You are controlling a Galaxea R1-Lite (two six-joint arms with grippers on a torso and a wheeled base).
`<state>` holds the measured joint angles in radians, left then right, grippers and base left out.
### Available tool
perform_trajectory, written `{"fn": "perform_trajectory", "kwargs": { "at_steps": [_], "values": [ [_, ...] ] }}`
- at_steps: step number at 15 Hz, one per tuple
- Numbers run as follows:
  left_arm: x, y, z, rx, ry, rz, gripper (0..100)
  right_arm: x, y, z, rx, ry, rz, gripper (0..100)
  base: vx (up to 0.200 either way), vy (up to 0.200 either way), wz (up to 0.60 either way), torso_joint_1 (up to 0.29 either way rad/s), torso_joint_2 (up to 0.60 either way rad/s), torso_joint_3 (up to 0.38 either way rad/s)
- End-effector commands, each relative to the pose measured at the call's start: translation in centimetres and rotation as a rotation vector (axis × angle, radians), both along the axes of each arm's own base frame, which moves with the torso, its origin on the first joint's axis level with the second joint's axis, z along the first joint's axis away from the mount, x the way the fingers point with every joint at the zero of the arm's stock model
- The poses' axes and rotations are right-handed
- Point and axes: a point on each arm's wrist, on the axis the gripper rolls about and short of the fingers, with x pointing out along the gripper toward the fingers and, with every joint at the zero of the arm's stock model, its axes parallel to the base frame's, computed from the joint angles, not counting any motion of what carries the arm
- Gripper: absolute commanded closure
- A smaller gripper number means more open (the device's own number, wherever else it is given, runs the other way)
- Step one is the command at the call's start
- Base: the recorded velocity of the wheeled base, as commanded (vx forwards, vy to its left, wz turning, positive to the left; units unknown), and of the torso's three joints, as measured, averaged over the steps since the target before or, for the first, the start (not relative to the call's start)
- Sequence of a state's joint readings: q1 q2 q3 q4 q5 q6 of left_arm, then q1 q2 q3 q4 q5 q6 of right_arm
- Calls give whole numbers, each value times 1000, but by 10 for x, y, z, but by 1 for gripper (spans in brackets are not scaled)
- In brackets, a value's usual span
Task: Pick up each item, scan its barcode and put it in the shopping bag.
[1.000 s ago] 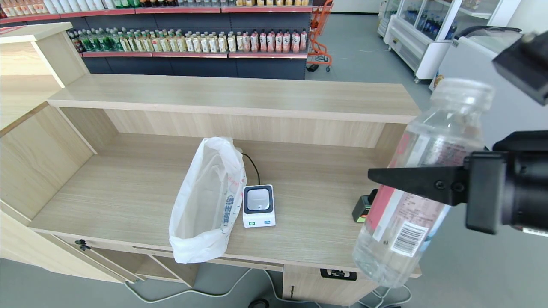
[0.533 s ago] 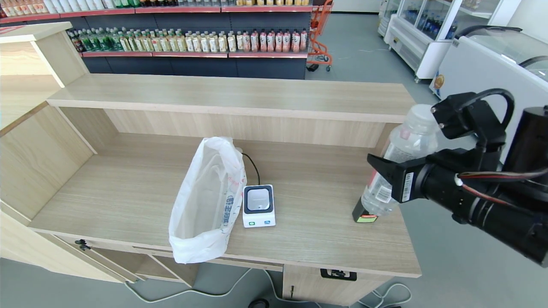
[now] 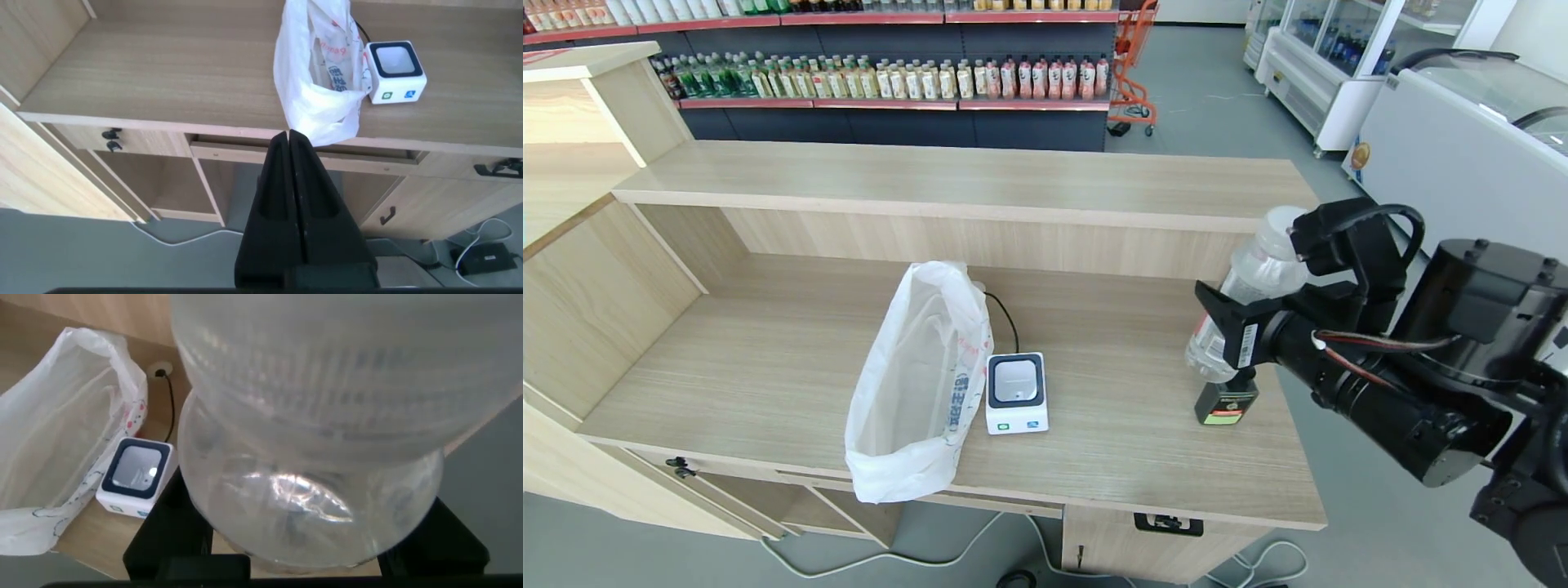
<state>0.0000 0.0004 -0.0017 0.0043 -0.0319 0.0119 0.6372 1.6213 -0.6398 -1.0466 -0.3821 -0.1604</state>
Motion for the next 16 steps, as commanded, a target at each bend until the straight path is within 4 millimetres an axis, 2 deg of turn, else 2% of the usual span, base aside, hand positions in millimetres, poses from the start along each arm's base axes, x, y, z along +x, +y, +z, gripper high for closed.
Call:
{"fn": "perform_trajectory", "kwargs": {
  "at_steps": [1, 8, 16],
  "values": [
    [0, 0, 0, 0, 0, 0, 100, 6, 2, -17, -36, 40, -4, 100, 0, 0, 0, 0, 0, 0],
    [0, 0, 0, 0, 0, 1, 100, 13, -2, -22, -47, 52, -30, 100, 0, 0, 0, 0, 0, 0],
    [0, 0, 0, 0, 0, 1, 100, 24, 6, -25, -32, 28, -29, 100, 0, 200, 0, 6, 3, 2]
  ]
}}
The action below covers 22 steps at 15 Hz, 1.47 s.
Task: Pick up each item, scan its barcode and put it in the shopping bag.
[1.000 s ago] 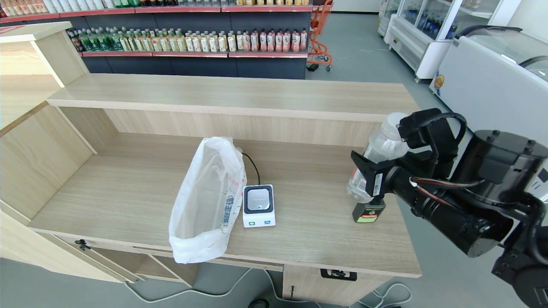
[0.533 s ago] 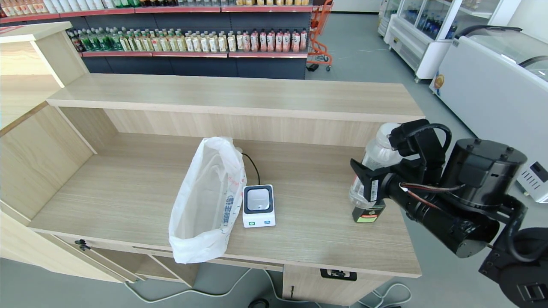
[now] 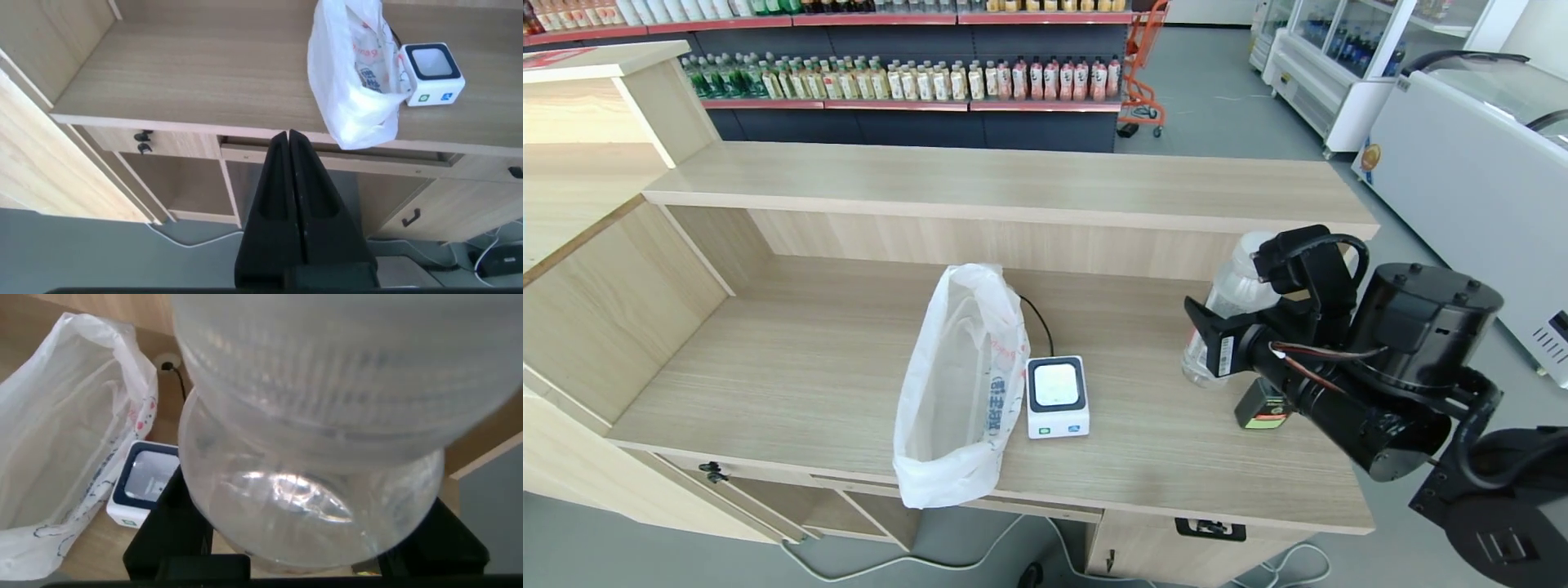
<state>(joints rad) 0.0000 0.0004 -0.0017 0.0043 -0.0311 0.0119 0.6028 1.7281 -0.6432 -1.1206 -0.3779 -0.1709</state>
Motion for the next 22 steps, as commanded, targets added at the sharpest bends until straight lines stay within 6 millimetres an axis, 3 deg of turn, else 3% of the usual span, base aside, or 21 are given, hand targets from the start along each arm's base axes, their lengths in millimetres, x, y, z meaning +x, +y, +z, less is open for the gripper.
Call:
{"fn": "perform_trajectory", "kwargs": {
  "at_steps": [1, 6, 10, 14, 22],
  "values": [
    [0, 0, 0, 0, 0, -1, 100, 6, 5, -4, -4, 7, 2, 100, 0, 200, 0, 2, 2, 7],
    [0, 0, 0, 0, 0, -1, 100, 52, 22, -8, 0, -89, 49, 100, 0, 160, 0, 2, 0, 3],
    [0, 0, 0, 0, 0, -1, 100, 69, 29, -30, -81, -139, 120, 100, 0, 0, 0, 0, 0, 0],
    [0, 0, 0, 0, 0, -1, 100, 87, 14, -45, -129, -215, 167, 100, 0, 0, 0, 0, 0, 0],
    [0, 0, 0, 0, -1, -1, 100, 102, -6, -64, -252, -346, 489, 100, 0, 0, 0, 0, 0, 0]
  ]
}}
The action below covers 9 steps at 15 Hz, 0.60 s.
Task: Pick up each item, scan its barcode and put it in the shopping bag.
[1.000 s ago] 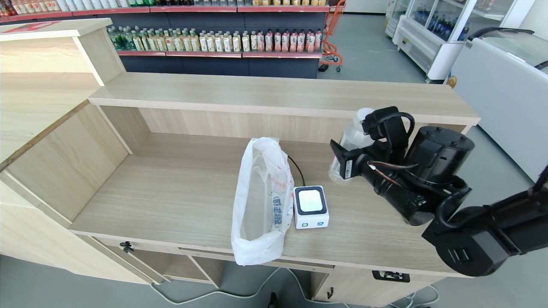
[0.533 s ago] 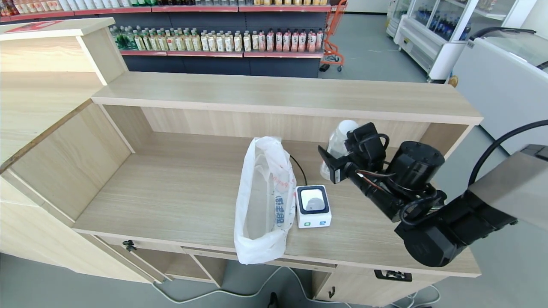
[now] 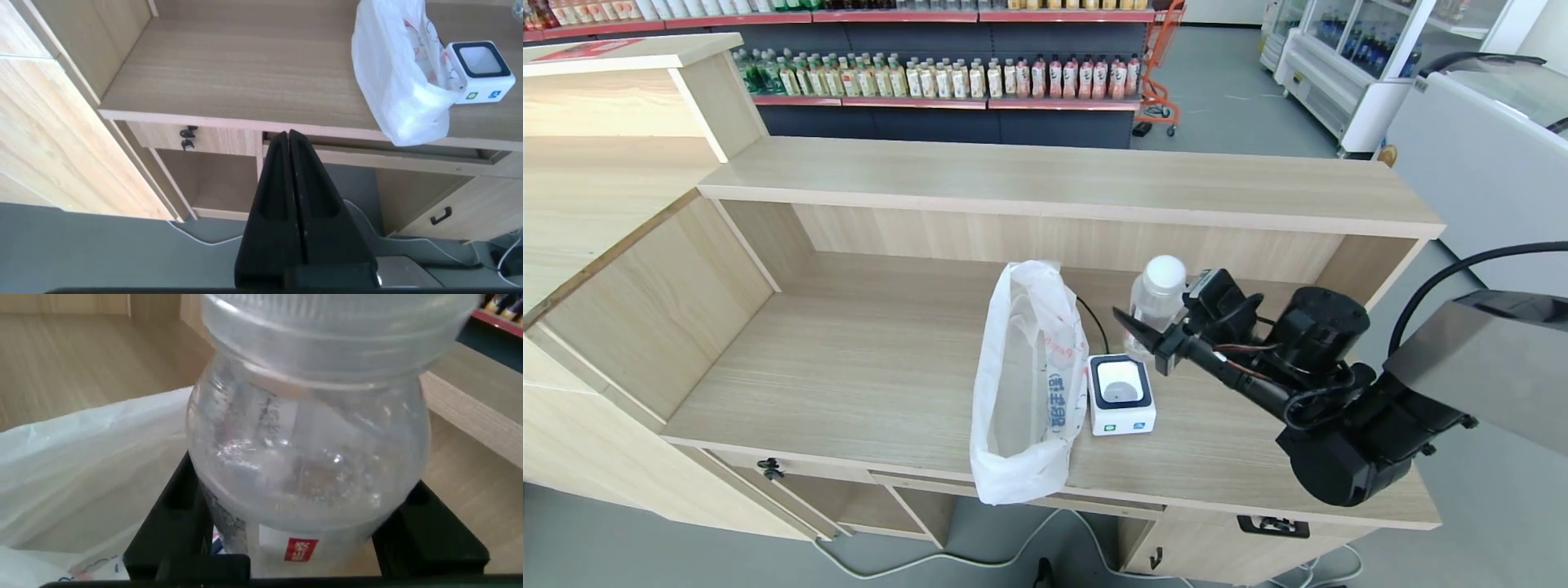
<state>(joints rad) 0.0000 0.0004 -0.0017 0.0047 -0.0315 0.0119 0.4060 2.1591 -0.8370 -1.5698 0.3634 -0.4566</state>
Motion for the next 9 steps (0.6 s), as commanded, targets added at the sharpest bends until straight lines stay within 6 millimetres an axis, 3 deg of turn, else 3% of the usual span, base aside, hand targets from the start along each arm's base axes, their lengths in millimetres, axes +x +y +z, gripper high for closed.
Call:
{"fn": "perform_trajectory", "kwargs": {
  "at_steps": [1, 6, 9],
  "values": [
    [0, 0, 0, 0, 0, 1, 100, 5, -2, -8, -11, 11, -3, 100, 0, 0, 0, 0, 0, 0],
    [0, 0, 0, 0, 0, -1, 100, 18, 4, -16, -31, -9, 83, 100, 0, 0, 0, 0, 0, 0],
    [0, 0, 0, 0, 1, -1, 100, 40, 5, -20, -70, -99, 147, 100, 0, 0, 0, 0, 0, 0]
  ]
}}
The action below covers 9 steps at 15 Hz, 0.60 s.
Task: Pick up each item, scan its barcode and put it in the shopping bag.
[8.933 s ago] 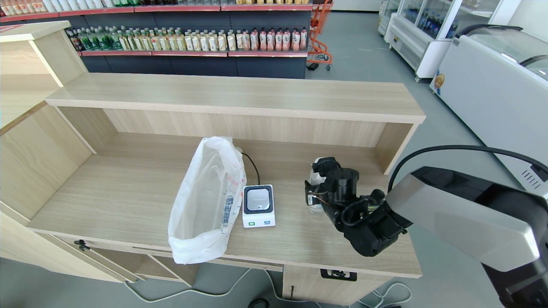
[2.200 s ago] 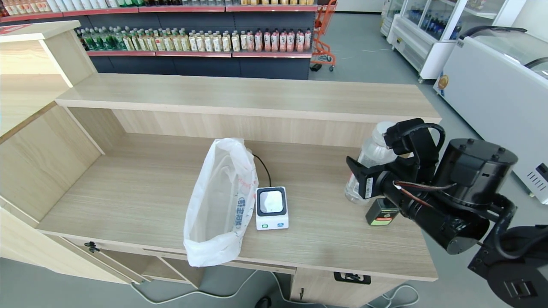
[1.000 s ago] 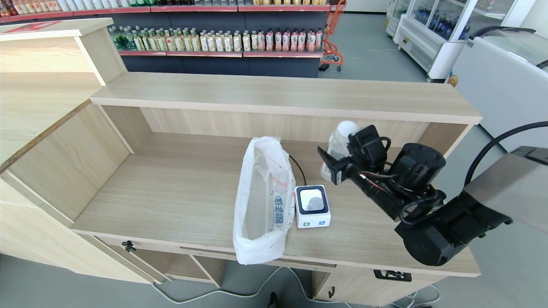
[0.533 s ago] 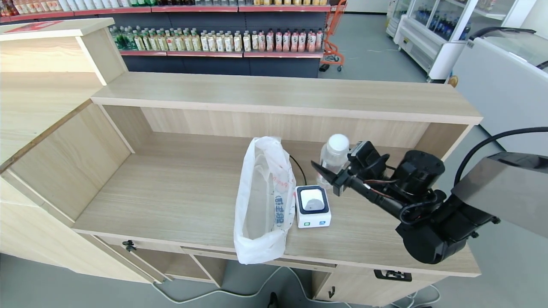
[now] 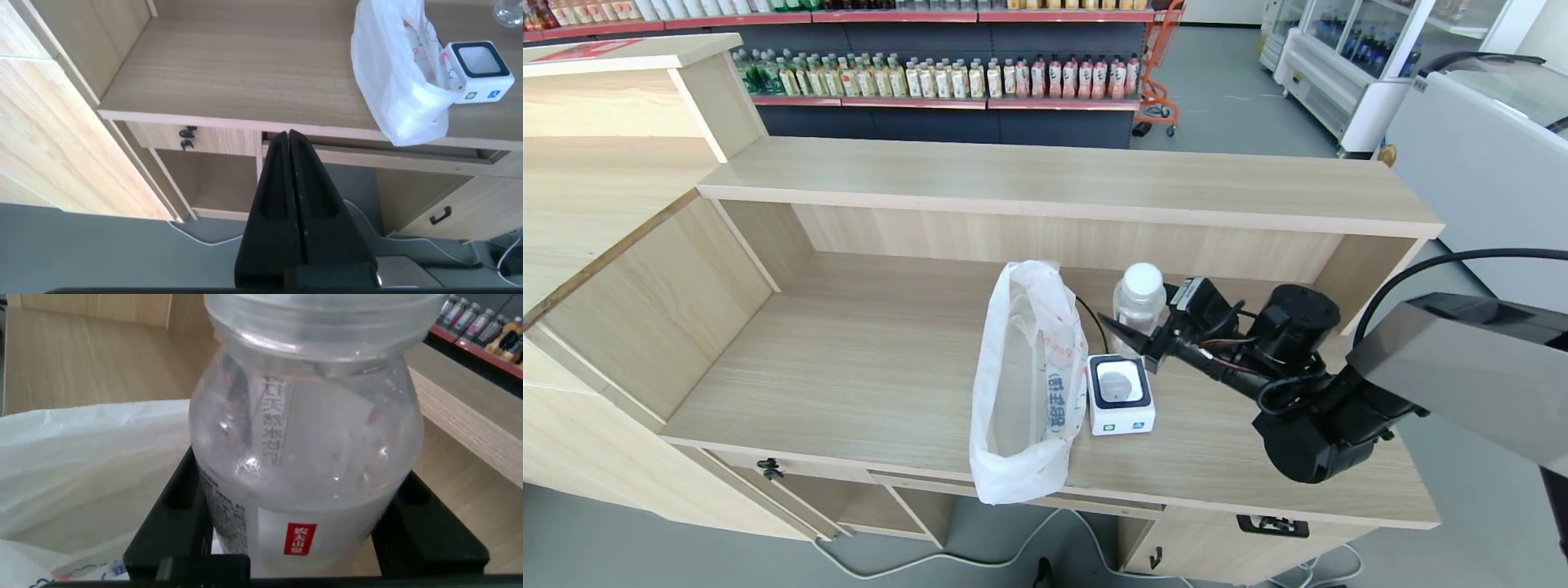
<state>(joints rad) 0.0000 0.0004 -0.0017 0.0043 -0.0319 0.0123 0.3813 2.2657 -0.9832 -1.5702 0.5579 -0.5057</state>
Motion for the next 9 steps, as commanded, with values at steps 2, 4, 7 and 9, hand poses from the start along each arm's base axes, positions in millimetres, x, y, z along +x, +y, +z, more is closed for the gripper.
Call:
{"fn": "perform_trajectory", "kwargs": {
  "at_steps": [2, 4, 7, 9],
  "values": [
    [0, 0, 0, 0, 0, 1, 100, 24, -5, -16, -24, -34, 21, 100, 0, 0, 0, 0, 0, 0],
    [0, 0, 0, 0, 0, 1, 100, 31, -11, -24, -37, -28, 32, 100, 0, 0, 0, 0, 0, 0],
    [0, 0, 0, 0, 0, 0, 100, 46, -17, -41, -60, -43, 52, 100, 0, 0, 0, 0, 0, 0],
    [0, 0, 0, 0, 0, 0, 100, 56, -13, -43, -61, -78, 84, 100, 0, 0, 0, 0, 0, 0]
  ]
}}
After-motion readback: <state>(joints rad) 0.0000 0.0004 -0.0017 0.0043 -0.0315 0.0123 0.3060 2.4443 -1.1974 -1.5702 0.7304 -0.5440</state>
